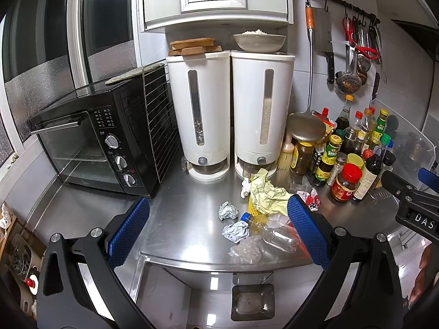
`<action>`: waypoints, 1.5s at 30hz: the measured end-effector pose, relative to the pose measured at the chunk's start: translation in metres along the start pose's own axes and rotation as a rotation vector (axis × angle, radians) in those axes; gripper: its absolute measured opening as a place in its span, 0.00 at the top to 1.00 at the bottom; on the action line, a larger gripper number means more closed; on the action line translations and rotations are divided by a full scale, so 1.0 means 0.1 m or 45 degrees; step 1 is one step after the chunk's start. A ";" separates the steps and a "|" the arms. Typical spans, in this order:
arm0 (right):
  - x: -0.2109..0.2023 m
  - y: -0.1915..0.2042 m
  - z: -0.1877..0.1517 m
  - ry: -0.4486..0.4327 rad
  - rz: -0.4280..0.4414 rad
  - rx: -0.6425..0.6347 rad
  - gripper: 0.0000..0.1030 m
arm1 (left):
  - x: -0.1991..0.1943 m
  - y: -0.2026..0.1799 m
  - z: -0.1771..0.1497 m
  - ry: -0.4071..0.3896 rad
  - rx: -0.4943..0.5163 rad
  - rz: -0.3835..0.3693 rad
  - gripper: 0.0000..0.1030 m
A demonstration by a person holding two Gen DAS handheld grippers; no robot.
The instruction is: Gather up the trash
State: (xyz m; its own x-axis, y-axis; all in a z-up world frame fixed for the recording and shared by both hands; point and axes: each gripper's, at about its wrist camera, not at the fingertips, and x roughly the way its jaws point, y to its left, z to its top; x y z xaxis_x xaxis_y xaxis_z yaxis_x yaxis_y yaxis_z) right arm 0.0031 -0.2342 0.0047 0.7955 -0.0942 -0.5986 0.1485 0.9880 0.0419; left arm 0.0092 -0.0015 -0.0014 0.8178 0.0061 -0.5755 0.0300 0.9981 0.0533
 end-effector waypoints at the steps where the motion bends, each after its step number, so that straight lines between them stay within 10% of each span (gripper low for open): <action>1: 0.03 -0.01 0.02 0.001 0.000 0.000 0.03 | 0.01 0.00 0.01 0.001 -0.003 0.000 0.08; 45: 0.14 0.03 0.05 -0.036 0.026 0.006 0.03 | 0.14 0.08 -0.02 0.026 -0.016 0.033 0.08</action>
State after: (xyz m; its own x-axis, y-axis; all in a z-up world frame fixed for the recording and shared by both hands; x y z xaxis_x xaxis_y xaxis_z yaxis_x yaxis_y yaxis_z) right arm 0.0175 -0.2329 0.0004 0.8145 -0.0773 -0.5750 0.1347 0.9892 0.0580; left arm 0.0197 0.0068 -0.0105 0.8064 0.0331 -0.5904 0.0018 0.9983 0.0583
